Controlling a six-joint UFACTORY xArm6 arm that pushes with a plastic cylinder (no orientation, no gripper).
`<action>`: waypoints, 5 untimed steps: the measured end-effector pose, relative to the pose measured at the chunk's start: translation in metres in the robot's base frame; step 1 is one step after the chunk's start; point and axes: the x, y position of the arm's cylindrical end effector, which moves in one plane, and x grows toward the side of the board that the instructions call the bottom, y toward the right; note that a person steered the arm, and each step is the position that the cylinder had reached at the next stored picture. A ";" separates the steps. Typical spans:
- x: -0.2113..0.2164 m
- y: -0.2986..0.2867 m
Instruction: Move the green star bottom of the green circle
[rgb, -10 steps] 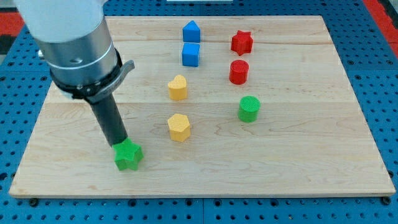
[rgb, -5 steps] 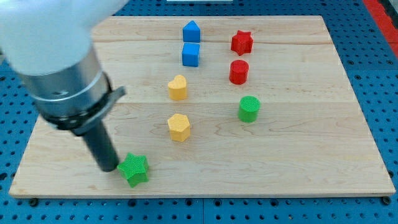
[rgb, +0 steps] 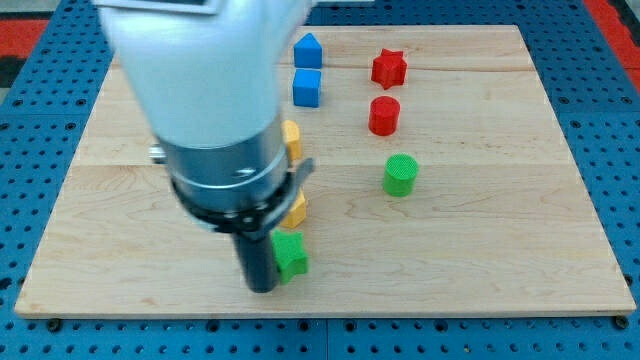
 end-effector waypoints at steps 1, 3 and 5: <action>-0.008 0.017; -0.006 -0.027; -0.035 0.009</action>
